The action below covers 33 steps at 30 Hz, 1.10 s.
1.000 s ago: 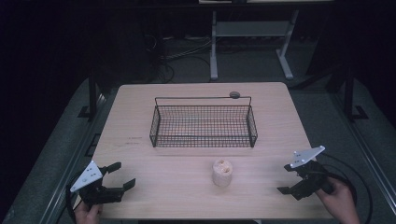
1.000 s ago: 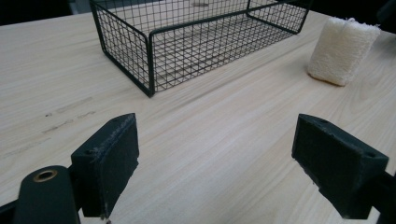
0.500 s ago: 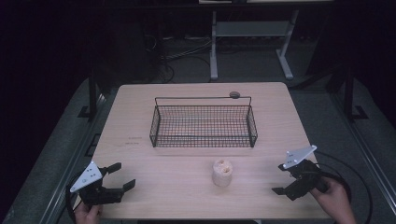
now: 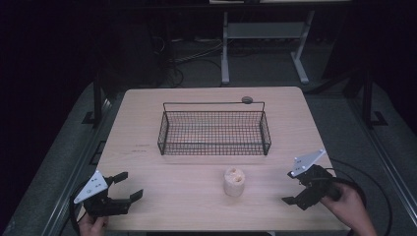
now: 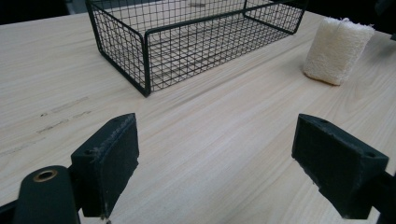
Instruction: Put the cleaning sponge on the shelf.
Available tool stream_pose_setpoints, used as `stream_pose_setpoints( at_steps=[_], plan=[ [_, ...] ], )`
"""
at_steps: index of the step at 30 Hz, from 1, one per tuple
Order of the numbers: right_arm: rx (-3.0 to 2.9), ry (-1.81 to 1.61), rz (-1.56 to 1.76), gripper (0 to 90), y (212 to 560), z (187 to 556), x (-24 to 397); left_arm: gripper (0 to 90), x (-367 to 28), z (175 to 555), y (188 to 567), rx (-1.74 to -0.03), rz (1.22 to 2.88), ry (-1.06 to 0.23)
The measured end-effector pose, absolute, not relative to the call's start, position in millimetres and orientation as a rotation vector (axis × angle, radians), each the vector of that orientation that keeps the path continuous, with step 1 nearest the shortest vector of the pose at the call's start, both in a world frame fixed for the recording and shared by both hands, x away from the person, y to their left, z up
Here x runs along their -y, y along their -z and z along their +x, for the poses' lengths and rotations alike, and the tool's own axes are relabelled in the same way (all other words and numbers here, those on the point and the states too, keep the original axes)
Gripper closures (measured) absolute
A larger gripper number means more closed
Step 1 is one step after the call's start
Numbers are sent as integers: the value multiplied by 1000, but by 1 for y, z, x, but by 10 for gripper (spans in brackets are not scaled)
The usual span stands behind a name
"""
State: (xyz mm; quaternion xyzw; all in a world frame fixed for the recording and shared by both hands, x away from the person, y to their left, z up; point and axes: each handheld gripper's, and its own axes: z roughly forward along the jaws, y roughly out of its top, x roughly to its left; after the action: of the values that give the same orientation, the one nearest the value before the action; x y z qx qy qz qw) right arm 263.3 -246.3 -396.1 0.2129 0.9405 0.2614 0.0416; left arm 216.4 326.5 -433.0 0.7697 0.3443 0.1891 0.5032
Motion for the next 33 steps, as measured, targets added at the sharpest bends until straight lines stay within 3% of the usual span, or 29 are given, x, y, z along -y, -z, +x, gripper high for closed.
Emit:
stream_pose_setpoints(
  at_steps=[33],
  plan=[
    [-2998, -691, 452, 143, 383, 284, 183, 141, -331, 216, 432, -842, 1846, -455]
  ],
)
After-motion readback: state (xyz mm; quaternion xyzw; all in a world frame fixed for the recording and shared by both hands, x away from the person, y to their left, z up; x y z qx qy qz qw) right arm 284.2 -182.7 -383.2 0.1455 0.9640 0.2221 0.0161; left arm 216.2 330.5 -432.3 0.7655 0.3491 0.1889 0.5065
